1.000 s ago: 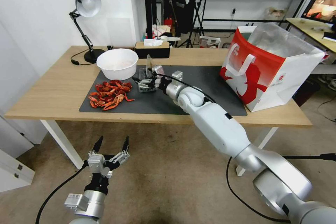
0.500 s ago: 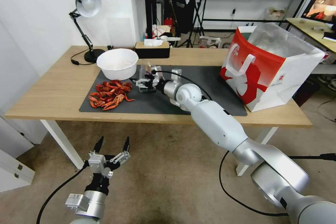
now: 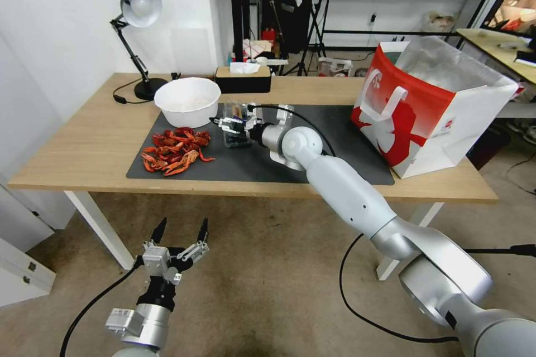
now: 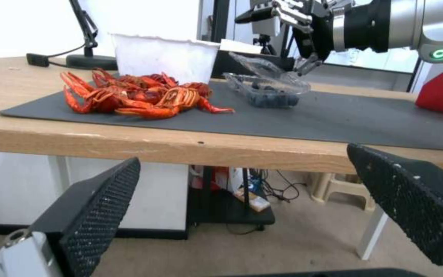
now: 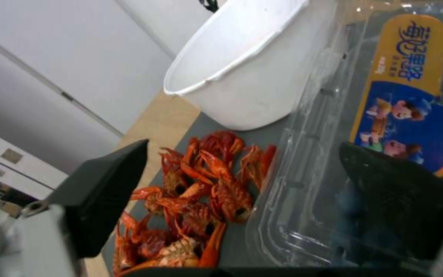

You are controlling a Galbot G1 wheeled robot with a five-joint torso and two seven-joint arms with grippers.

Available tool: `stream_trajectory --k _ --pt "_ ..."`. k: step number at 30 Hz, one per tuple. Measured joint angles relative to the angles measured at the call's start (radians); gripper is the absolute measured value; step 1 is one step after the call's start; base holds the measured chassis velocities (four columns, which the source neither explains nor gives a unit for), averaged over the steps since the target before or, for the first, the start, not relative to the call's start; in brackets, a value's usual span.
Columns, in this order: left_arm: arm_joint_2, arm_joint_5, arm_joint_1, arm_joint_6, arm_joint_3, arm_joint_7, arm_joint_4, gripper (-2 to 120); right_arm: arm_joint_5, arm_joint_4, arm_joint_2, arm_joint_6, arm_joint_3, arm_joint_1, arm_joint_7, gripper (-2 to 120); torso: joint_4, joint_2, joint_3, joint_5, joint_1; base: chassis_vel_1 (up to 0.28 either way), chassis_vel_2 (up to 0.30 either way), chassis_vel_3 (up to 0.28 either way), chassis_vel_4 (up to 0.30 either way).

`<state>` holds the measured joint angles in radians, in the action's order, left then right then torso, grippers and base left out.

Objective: Close the takeout container lid, then place the container into the takeout bag.

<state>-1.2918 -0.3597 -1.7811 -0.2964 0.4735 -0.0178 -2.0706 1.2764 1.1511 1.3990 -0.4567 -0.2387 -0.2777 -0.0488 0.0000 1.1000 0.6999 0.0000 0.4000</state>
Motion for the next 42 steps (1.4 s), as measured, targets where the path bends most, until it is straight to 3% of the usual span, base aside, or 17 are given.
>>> stream_trajectory --k 6,7,8,11,23,32,35,40,42 --pt "0.000 0.000 0.001 0.000 -0.001 0.000 0.003 100 0.054 -0.003 0.009 -0.012 0.015 -0.003 0.040 73 0.0001 0.000 0.000 0.0001 0.000 0.000 0.000 0.000 0.000" --pt "0.000 0.001 0.001 0.000 -0.002 0.000 0.004 100 0.056 -0.005 0.009 -0.025 0.017 -0.004 0.062 59 0.0000 0.000 0.000 0.0001 0.000 0.000 0.000 0.000 0.000" --pt "0.000 0.001 0.001 0.000 -0.002 0.000 0.004 100 0.056 -0.005 0.009 -0.025 0.017 -0.004 0.062 59 0.0000 0.000 0.000 0.0001 0.000 0.000 0.000 0.000 0.000" --pt "0.000 0.002 0.002 -0.001 -0.004 0.000 0.004 100 0.052 -0.007 0.003 -0.046 0.020 -0.004 0.092 41 0.0000 0.000 0.000 0.0000 0.000 0.000 0.000 0.000 0.000" --pt "0.027 -0.053 0.033 0.016 -0.004 -0.005 -0.017 100 0.028 -0.008 -0.011 -0.056 0.024 -0.010 0.104 0 0.0000 0.000 0.000 0.0001 0.000 0.000 0.000 0.000 0.000" --pt "0.099 -0.231 0.131 0.096 -0.013 -0.041 -0.069 100 0.006 -0.008 -0.016 -0.065 0.024 -0.009 0.116 0 0.0000 0.000 0.000 0.0000 0.000 0.000 0.000 0.000 0.000" --pt "0.152 -0.402 0.197 0.122 -0.032 -0.074 -0.095 100 0.001 -0.007 -0.017 -0.073 0.023 -0.008 0.118 0 0.0000 0.000 0.000 0.0000 0.000 0.000 0.000 0.000 0.000" --pt "0.193 -0.537 0.251 0.132 -0.041 -0.086 -0.098 100 -0.005 -0.007 -0.018 -0.077 0.020 -0.004 0.119 0 0.0000 0.000 0.000 0.0000 0.000 0.000 0.000 0.000 0.000" --pt "0.222 -0.645 0.310 0.146 -0.042 -0.099 -0.090 100 -0.014 -0.002 -0.019 -0.079 0.014 -0.003 0.121 0 0.0000 0.000 0.000 0.0000 0.000 0.000 0.000 0.000 0.000"
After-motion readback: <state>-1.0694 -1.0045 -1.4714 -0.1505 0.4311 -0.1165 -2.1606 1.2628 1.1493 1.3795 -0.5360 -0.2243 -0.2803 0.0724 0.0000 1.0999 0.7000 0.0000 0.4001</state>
